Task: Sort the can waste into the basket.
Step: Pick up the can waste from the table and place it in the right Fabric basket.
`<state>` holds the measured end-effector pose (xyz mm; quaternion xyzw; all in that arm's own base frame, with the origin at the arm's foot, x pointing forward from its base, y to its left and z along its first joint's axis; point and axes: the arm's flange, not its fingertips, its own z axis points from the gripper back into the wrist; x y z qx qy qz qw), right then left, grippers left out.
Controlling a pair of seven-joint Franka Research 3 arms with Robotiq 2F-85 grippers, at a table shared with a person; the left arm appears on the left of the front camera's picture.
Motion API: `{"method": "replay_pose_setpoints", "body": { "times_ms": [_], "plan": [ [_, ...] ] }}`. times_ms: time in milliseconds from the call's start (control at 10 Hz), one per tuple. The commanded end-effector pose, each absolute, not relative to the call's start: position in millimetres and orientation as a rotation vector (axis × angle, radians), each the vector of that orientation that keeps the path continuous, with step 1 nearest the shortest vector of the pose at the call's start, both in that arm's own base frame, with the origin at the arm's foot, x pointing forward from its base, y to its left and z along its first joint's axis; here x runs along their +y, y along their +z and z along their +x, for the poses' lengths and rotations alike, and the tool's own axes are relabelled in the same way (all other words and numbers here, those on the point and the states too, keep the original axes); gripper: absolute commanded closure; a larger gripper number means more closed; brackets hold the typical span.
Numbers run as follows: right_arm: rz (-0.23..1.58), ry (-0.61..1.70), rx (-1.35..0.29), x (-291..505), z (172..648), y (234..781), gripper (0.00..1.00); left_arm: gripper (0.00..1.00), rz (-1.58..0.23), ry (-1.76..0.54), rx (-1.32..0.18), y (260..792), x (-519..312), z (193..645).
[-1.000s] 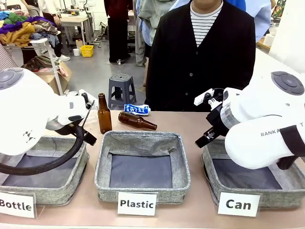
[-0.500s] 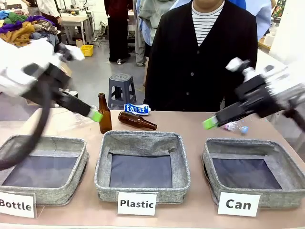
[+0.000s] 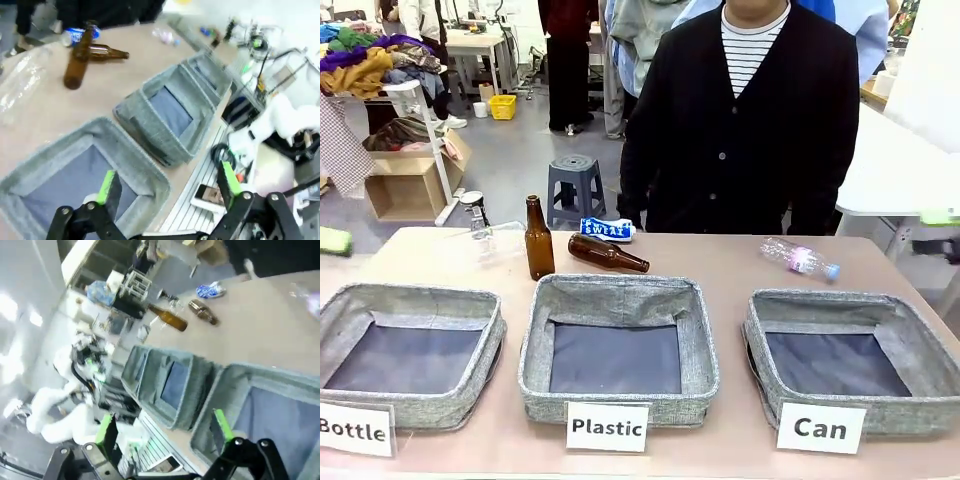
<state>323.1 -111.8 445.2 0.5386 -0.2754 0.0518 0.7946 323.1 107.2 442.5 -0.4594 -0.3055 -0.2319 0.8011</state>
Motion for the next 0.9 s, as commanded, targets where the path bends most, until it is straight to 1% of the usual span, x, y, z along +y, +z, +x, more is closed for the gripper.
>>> {"method": "replay_pose_setpoints", "body": {
  "times_ms": [0,100,300,400,800],
  "plan": [
    [1.227,-0.042,-0.634,-129.6,314.7,400.1,0.00,0.00,-1.161,-0.306,-0.710,387.6,133.8,324.5],
    [1.254,-0.112,-0.631,-145.2,315.7,385.2,0.00,0.00,-1.206,-0.197,-0.742,368.7,159.3,324.2],
    [1.237,-0.212,-0.621,-152.0,323.2,366.9,0.00,0.00,-1.230,-0.060,-0.812,357.4,156.9,314.1],
    [1.241,-0.163,-0.613,-167.0,313.9,380.1,0.00,0.00,-1.184,-0.155,-0.743,365.6,175.8,306.4],
    [1.241,-0.163,-0.613,-167.0,313.9,380.1,0.00,0.00,-1.184,-0.155,-0.743,365.6,175.8,306.4]
  ]
}}
